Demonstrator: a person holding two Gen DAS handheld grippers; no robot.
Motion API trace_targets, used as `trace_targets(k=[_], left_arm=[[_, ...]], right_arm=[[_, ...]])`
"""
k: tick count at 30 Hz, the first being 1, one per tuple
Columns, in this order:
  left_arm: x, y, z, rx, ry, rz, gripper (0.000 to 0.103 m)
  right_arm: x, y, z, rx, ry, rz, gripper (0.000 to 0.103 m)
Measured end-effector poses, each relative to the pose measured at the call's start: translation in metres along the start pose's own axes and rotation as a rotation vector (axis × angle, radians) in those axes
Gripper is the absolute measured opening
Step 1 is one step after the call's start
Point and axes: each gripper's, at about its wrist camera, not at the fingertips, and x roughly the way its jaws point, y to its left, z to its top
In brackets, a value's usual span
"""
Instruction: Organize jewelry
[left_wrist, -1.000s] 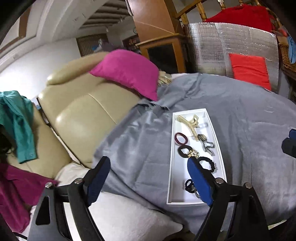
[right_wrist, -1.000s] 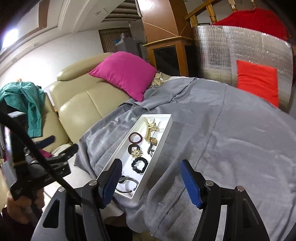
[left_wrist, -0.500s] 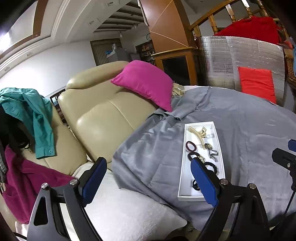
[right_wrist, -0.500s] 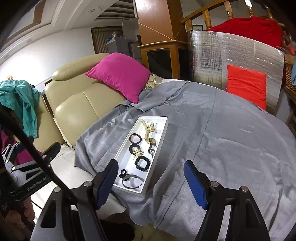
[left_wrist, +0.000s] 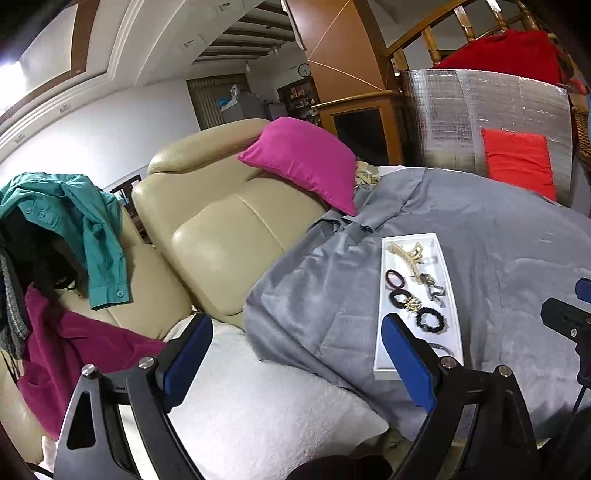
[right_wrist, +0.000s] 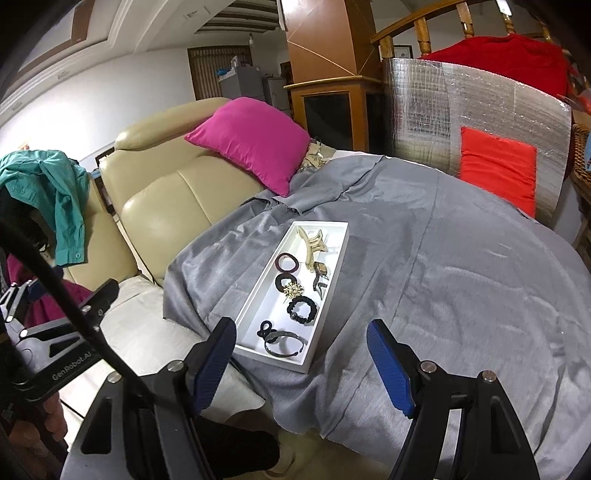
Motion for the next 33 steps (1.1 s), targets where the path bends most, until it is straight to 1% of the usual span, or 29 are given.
trace_targets(k=[5, 12, 18, 20, 27, 33], left_arm=[[-0.008, 0.01, -0.006, 0.002, 0.002, 0.035, 0.093], [-0.024, 0.026, -0.011, -0.014, -0.006, 0.056, 0.093], [-0.046, 0.034, -0.01, -0.041, -0.039, 0.03, 0.093], [-0.054, 0.034, -0.009, -0.042, -0.053, 0.018, 0.093], [-0.075, 0.022, -0.006, -0.014, -0.092, -0.012, 0.093], [-0.082, 0.013, -0.005, 0.002, -0.095, -0.031, 0.093]], right_arm=[[-0.005, 0.01, -0.007, -0.002, 0.015, 0.007, 0.077], [-0.022, 0.023, -0.014, -0.017, 0.007, 0.016, 0.077], [-0.039, 0.03, -0.016, -0.022, -0.01, 0.002, 0.077], [-0.045, 0.029, -0.017, -0.019, -0.018, -0.019, 0.077], [-0.056, 0.015, -0.018, 0.012, -0.022, -0.048, 0.077], [-0.066, 0.004, -0.018, 0.038, -0.038, -0.057, 0.077]])
